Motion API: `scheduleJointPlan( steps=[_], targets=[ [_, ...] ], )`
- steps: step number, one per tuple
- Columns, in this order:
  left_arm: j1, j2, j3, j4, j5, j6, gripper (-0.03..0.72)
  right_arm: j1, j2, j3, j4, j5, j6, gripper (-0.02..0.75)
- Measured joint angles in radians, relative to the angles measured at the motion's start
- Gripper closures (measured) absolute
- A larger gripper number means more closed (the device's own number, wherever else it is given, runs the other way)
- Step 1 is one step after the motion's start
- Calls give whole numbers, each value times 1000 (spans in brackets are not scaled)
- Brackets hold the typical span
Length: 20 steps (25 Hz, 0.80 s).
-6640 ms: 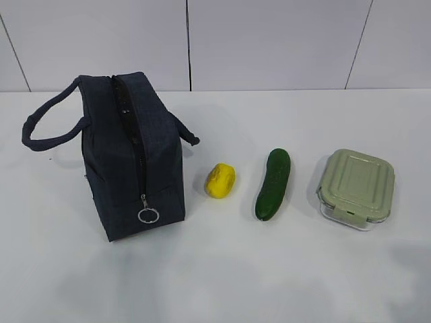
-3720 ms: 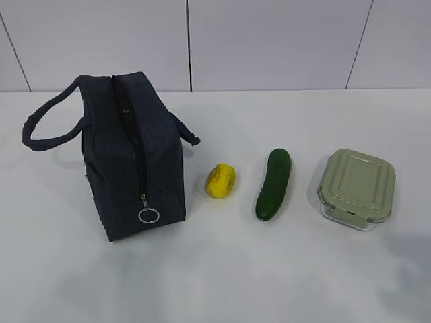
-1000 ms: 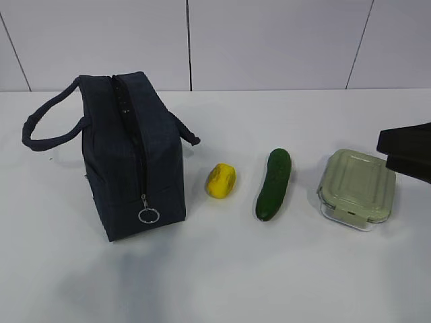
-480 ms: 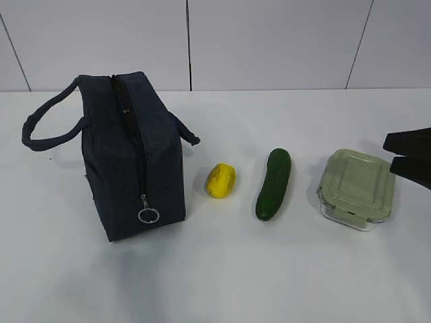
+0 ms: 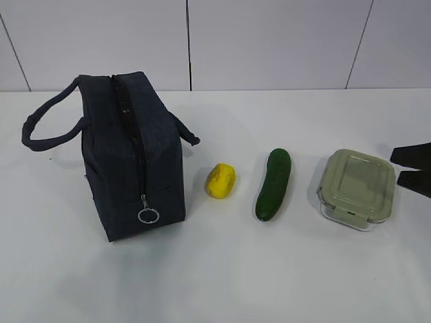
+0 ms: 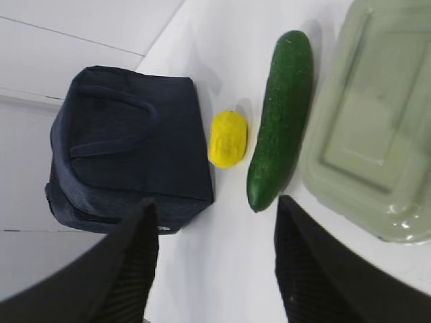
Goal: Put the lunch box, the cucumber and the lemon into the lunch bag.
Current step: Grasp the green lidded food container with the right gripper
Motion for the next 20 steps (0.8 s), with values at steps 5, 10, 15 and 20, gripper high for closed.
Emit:
scheduleJointPlan(
  steps=[5, 10, 15, 20],
  targets=[
    [0, 0, 0, 0, 0, 0, 449, -2, 75, -6, -8, 0, -12, 322],
    [0, 0, 0, 0, 0, 0, 449, -38, 117, -6, -8, 0, -37, 322],
    [0, 0, 0, 0, 0, 0, 449, -106, 132, -6, -7, 0, -52, 322],
    [0, 0, 0, 0, 0, 0, 449, -116, 209, -49, -23, -2, -54, 322]
  ],
)
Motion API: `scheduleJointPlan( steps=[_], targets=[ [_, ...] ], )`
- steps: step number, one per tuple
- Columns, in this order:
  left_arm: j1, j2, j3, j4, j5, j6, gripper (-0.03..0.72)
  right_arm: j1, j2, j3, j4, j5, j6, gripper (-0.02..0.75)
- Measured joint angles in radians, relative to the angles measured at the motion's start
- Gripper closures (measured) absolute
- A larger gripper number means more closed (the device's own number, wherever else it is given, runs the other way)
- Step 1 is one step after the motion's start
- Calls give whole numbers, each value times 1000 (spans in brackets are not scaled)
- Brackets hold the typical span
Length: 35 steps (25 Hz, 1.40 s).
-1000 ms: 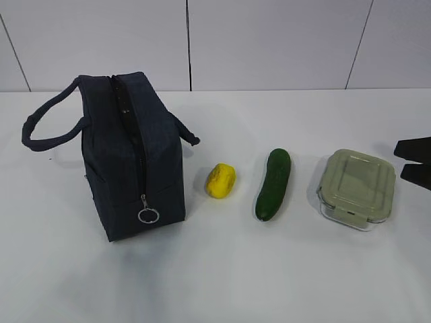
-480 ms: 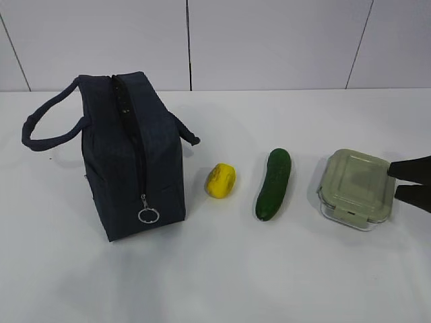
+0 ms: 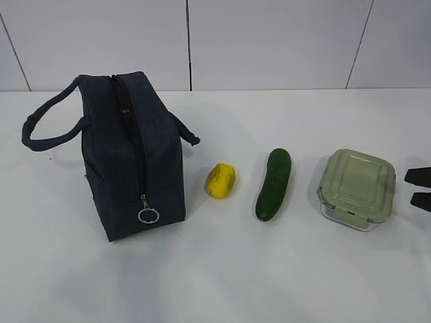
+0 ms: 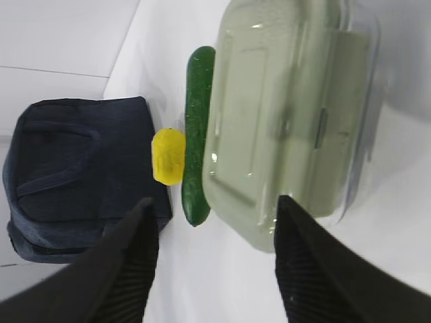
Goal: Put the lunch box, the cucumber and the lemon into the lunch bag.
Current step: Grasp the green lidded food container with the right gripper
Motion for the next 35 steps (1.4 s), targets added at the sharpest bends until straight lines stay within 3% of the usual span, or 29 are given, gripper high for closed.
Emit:
scheduleJointPlan(
  steps=[6, 14, 35],
  targets=[
    [0, 0, 0, 0, 0, 0, 449, 0, 47, -37, -29, -2, 14, 316],
    [0, 0, 0, 0, 0, 0, 449, 0, 92, -67, -31, -2, 8, 227],
    [0, 0, 0, 0, 0, 0, 449, 20, 200, -177, -31, -8, 8, 223]
  ],
)
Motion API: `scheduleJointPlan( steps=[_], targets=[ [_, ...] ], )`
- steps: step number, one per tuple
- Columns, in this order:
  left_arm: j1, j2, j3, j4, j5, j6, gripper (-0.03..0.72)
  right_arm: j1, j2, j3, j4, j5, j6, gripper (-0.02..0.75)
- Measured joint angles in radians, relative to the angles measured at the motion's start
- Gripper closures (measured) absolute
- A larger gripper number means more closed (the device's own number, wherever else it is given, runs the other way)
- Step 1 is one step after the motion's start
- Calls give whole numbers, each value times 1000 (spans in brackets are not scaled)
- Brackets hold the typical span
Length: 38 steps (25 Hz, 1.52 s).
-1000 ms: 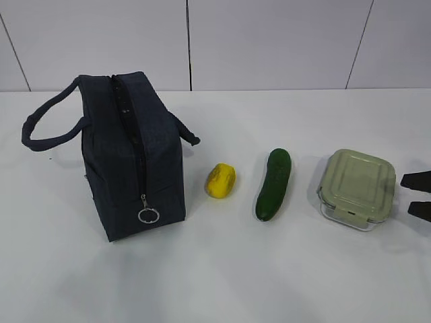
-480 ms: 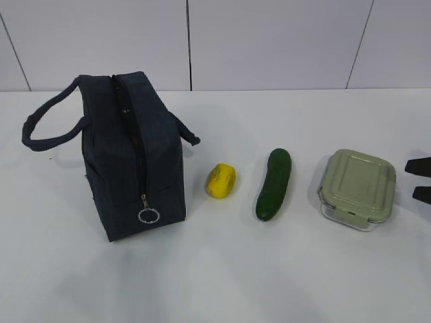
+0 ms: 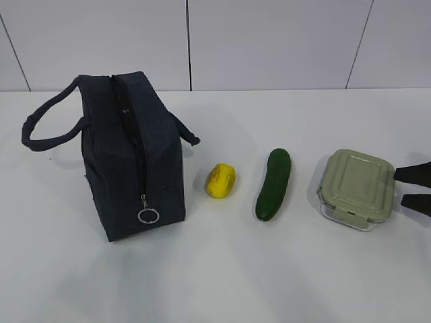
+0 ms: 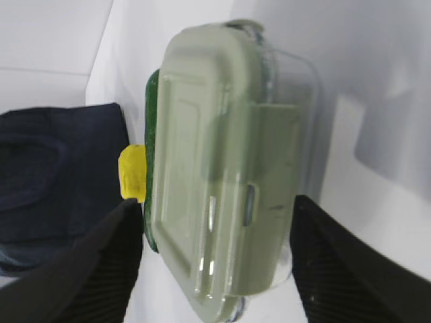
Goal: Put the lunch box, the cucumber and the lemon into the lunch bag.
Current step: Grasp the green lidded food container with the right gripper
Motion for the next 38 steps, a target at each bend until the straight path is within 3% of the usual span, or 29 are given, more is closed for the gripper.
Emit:
scheduleJointPlan(
  steps=[5, 38],
  targets=[
    [0, 0, 0, 0, 0, 0, 449, 36, 9, 0, 4, 0, -22, 223],
    [0, 0, 0, 0, 0, 0, 448, 48, 56, -1, 74, 0, -40, 221]
  ],
)
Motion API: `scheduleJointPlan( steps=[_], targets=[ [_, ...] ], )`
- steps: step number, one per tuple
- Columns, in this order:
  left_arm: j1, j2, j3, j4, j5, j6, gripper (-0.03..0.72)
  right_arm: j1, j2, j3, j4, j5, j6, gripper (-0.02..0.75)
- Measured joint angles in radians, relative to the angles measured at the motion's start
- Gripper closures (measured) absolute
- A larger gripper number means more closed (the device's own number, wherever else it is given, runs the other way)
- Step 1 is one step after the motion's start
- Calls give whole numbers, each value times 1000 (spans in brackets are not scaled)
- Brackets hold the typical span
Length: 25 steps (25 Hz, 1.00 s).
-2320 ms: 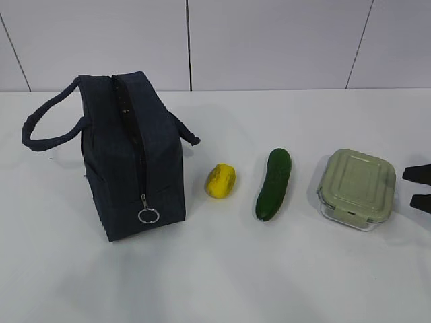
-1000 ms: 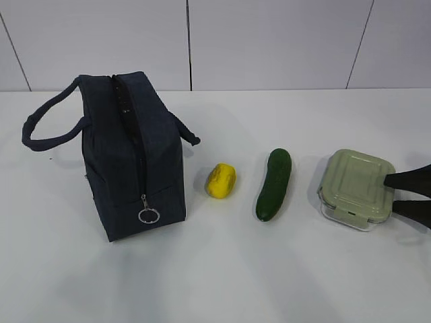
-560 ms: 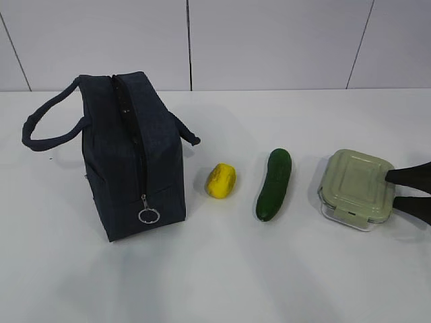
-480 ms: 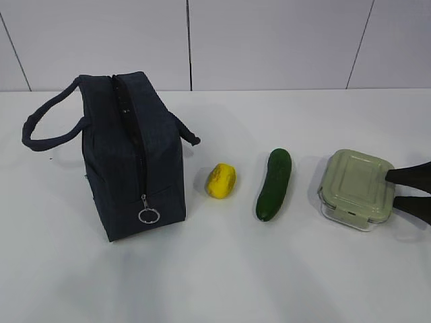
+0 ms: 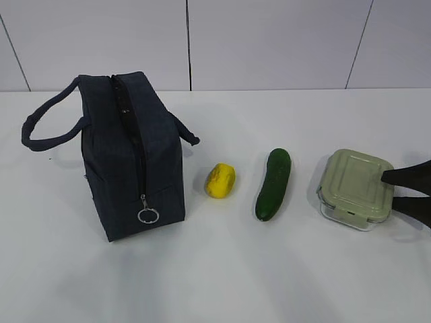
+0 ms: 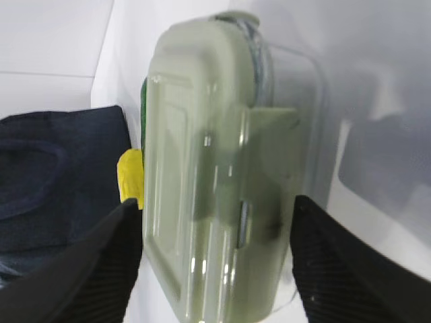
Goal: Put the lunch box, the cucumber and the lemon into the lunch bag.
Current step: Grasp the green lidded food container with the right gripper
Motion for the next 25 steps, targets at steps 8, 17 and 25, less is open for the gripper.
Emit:
scheduleJointPlan(
  steps=[8, 17, 25],
  targets=[
    [0, 0, 0, 0, 0, 0, 448, 43, 0, 0, -8, -5, 0, 221],
    [0, 0, 0, 0, 0, 0, 448, 44, 0, 0, 15, -5, 0, 221],
    [0, 0, 0, 0, 0, 0, 448, 44, 0, 0, 19, -5, 0, 221]
  ],
)
